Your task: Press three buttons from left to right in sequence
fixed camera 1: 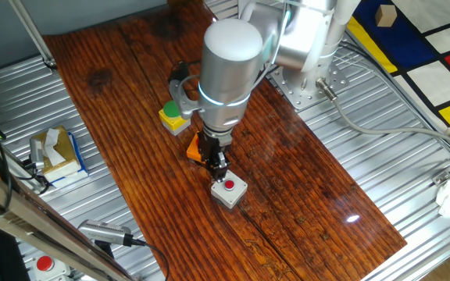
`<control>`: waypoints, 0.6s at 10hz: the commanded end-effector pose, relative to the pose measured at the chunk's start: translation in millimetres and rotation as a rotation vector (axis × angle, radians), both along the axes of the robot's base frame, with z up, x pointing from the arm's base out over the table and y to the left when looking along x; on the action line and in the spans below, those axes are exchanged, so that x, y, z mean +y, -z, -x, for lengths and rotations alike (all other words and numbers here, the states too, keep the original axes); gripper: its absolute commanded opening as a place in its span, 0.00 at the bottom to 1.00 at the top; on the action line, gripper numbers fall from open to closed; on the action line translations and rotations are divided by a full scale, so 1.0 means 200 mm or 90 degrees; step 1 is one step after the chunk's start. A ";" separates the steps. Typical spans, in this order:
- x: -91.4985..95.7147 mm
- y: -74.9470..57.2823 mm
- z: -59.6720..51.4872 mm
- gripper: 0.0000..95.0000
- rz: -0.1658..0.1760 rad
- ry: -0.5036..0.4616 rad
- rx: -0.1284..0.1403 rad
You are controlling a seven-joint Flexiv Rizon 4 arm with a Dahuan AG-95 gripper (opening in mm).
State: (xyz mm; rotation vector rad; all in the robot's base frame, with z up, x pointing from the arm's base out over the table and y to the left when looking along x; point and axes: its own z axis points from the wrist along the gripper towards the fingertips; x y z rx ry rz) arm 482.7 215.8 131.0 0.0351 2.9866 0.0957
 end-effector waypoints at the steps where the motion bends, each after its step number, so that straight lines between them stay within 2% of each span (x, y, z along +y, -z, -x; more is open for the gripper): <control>1: 0.00 0.00 0.00 0.60 0.007 -0.022 0.005; 2: 0.00 0.00 0.00 0.60 0.006 -0.021 0.014; 4: 0.00 0.01 0.00 0.60 0.000 -0.015 0.015; 6: 0.00 0.01 0.00 0.60 0.007 -0.021 0.015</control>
